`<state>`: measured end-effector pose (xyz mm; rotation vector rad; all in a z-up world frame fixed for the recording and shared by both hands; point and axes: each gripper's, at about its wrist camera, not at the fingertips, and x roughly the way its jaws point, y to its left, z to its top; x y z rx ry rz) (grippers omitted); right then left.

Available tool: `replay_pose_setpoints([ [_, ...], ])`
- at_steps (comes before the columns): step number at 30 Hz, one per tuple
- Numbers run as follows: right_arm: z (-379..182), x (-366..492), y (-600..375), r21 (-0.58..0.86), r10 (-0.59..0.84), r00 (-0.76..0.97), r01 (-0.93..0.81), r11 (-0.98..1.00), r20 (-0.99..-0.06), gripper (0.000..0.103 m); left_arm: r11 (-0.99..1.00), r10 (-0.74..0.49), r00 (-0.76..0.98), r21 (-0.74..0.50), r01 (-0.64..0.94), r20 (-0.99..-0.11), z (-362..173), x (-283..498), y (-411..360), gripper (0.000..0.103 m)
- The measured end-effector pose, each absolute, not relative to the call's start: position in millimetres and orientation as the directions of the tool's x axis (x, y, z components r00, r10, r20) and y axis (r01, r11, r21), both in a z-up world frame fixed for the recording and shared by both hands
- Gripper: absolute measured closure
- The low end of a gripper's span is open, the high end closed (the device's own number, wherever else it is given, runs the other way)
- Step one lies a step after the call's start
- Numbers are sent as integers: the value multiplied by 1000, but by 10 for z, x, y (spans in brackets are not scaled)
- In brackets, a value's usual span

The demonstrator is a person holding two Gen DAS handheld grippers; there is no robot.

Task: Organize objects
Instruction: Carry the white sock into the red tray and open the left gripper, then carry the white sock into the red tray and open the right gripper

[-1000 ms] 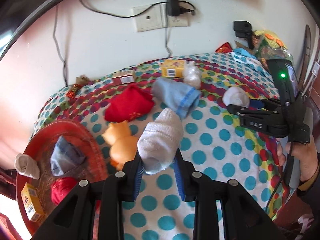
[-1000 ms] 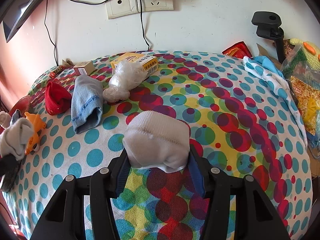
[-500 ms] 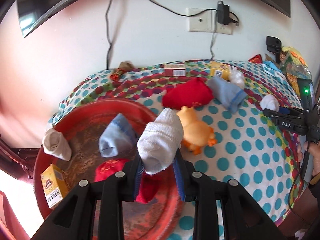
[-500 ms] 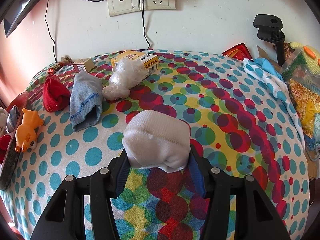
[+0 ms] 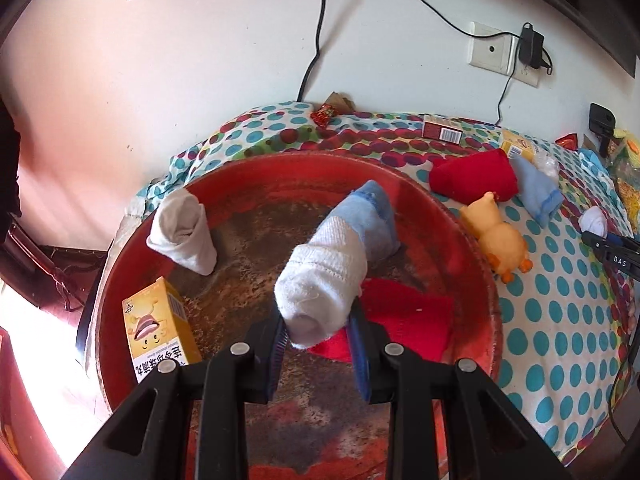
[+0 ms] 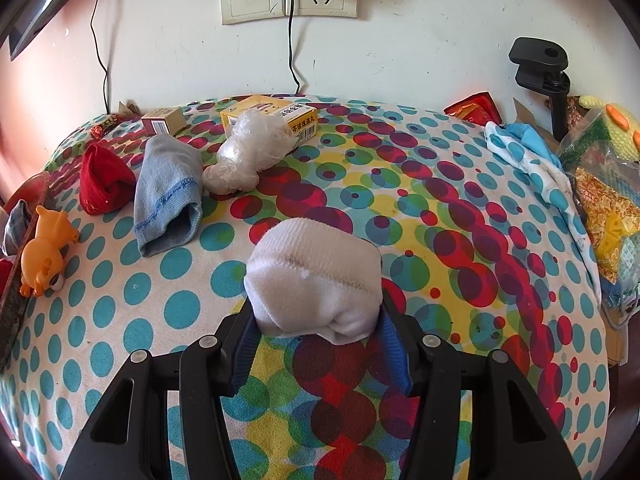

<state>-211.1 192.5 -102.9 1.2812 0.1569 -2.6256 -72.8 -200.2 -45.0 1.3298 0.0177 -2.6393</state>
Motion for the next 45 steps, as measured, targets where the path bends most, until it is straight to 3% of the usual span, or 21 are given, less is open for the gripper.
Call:
replay_pose_setpoints([
  [21, -1017, -2110, 1906, -26, -124, -602, 234, -972, -789, 51, -969, -184, -560, 55, 240, -808, -823, -523, -2490, 71],
  [26, -1007, -2102, 1876, -59, -100, -610, 234, -970, -786, 51, -972, -152, -541, 26, 234, -827, -821, -501, -2516, 65],
  [29, -1003, -2083, 1832, -93, -75, -620, 233, -968, -781, 51, -974, -150, -543, 29, 226, -826, -785, -473, -2490, 52],
  [37, -987, -2045, 1742, -129, -41, -628, 223, -966, -777, 55, -971, -189, -565, 68, 228, -803, -651, -402, -2489, 48],
  [45, -613, -1663, 1324, -4, -199, -639, 301, -954, -743, 55, -964, -173, -559, 22, 267, -811, -612, -353, -2694, 48],
])
